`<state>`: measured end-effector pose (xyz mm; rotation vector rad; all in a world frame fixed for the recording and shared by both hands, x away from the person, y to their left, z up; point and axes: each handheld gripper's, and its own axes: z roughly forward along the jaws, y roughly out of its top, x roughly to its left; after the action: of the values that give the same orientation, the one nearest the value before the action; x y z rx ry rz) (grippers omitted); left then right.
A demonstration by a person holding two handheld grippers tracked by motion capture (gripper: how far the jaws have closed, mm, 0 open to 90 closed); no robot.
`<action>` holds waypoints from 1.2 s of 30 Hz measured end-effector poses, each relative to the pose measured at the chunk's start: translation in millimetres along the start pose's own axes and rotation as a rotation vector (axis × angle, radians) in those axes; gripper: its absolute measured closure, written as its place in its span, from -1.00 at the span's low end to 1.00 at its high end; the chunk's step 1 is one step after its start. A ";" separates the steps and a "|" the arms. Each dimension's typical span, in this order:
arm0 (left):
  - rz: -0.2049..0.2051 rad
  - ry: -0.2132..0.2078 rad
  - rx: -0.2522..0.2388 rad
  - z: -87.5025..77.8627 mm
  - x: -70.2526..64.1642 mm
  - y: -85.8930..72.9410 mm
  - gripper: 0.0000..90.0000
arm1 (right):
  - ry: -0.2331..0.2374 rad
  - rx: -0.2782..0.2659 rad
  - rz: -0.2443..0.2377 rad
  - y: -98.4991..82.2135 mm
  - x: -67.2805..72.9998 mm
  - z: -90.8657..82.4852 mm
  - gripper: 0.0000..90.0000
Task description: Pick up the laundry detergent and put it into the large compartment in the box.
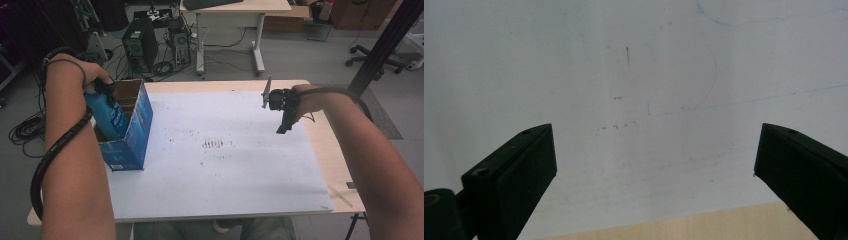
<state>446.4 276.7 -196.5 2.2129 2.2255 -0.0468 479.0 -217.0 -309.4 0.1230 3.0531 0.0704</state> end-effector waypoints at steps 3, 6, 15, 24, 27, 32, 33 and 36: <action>-0.004 -0.003 0.004 8.8 0.9 0.9 -0.15 | 0.000 -0.001 -0.003 1.8 0.2 0.7 -0.93; -0.003 -0.003 0.012 16.5 1.0 1.8 -0.15 | 0.002 0.001 -0.004 2.5 0.3 1.3 -0.93; 0.018 -0.001 0.032 38.8 -9.1 7.6 -0.15 | -0.005 -0.001 -0.006 2.5 0.5 1.5 -0.93; 0.023 0.001 0.041 53.1 -11.2 8.5 -0.15 | -0.007 -0.006 -0.004 -0.5 0.9 2.8 -0.93; 0.025 -0.004 0.042 56.5 -11.9 8.4 -0.15 | -0.006 -0.006 -0.002 -0.7 1.0 3.2 -0.93; 0.033 0.004 0.052 62.4 -13.1 8.8 -0.15 | -0.005 -0.011 -0.005 -0.4 1.0 4.0 -0.93; 0.030 0.004 0.048 63.6 -13.1 8.9 -0.15 | -0.004 -0.013 -0.007 -0.5 1.0 4.1 -0.93; 0.032 0.003 0.046 66.4 -12.8 9.0 -0.15 | -0.009 -0.019 -0.005 -1.0 1.2 4.3 -0.93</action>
<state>454.3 262.4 -262.7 2.2731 2.2116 -0.0964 478.1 -217.7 -313.8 0.1144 3.0431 0.0977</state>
